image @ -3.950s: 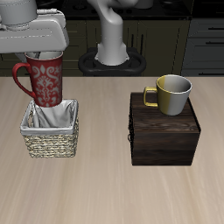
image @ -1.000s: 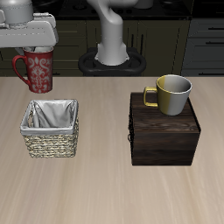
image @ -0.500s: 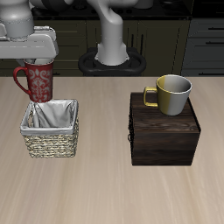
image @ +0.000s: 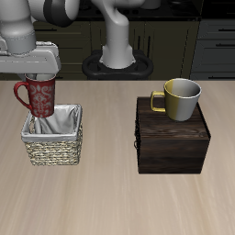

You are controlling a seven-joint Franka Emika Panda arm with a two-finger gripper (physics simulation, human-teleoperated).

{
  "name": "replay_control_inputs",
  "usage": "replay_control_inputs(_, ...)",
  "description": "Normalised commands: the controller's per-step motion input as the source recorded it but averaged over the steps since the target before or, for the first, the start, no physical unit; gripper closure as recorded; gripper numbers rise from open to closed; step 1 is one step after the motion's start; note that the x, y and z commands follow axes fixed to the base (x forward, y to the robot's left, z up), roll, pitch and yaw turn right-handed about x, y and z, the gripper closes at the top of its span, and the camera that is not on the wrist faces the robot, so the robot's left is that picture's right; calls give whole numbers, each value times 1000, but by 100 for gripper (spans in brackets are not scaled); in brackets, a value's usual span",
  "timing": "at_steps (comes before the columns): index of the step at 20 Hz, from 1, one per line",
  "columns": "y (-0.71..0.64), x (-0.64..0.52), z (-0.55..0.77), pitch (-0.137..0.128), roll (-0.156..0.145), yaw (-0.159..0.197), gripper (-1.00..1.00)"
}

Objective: Place the red mug in the basket

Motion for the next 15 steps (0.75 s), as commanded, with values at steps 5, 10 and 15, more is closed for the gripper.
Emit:
replay_control_inputs(5,55,104,-335,44,2,-2,100)
replay_control_inputs(10,65,115,-314,47,0,4,100)
replay_control_inputs(15,97,88,-285,42,-19,-6,-100)
